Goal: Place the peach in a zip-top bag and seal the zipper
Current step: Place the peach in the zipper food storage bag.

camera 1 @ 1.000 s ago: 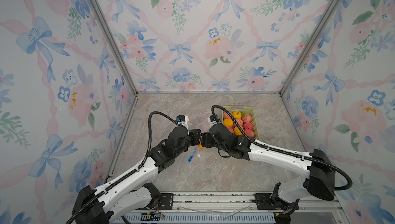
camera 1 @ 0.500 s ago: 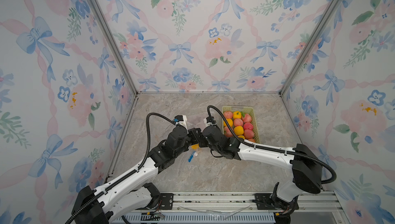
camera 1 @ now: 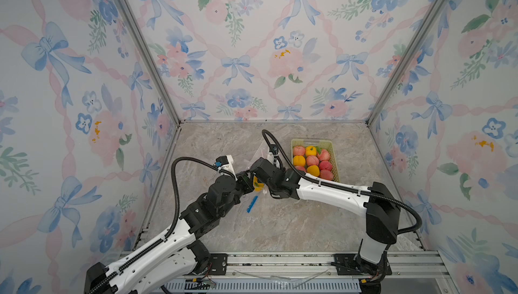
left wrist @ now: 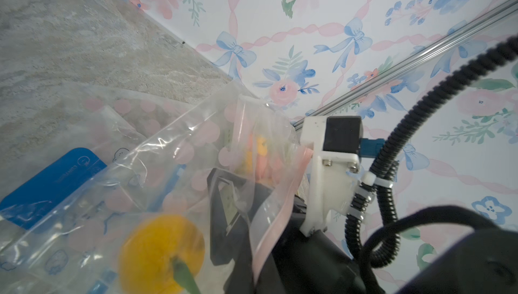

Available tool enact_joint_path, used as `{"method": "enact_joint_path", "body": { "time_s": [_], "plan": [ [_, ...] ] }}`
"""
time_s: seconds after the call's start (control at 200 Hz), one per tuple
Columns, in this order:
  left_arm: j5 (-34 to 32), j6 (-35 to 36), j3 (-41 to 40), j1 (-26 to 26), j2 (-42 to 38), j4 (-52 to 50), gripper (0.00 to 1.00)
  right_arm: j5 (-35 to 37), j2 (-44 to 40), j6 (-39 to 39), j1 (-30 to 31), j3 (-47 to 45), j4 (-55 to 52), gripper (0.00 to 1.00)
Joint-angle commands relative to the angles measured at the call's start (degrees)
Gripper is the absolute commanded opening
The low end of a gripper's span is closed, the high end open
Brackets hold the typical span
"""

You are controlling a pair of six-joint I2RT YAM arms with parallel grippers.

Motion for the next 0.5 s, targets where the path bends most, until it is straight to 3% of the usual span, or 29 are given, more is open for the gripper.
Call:
{"method": "enact_joint_path", "body": {
  "time_s": [0.0, 0.2, 0.49],
  "plan": [
    [-4.0, 6.7, 1.1, -0.2, 1.9, 1.5, 0.00, 3.7, 0.3, -2.5, 1.4, 2.4, -7.4, 0.57],
    [-6.4, 14.3, 4.2, -0.2, 8.0, 1.0, 0.00, -8.4, -4.9, -5.7, 1.4, -1.1, -2.2, 0.59],
    [-6.9, 15.0, 3.9, 0.0, 10.6, 1.1, 0.00, -19.0, -15.1, -6.2, 0.7, -9.2, 4.6, 0.58]
  ]
}}
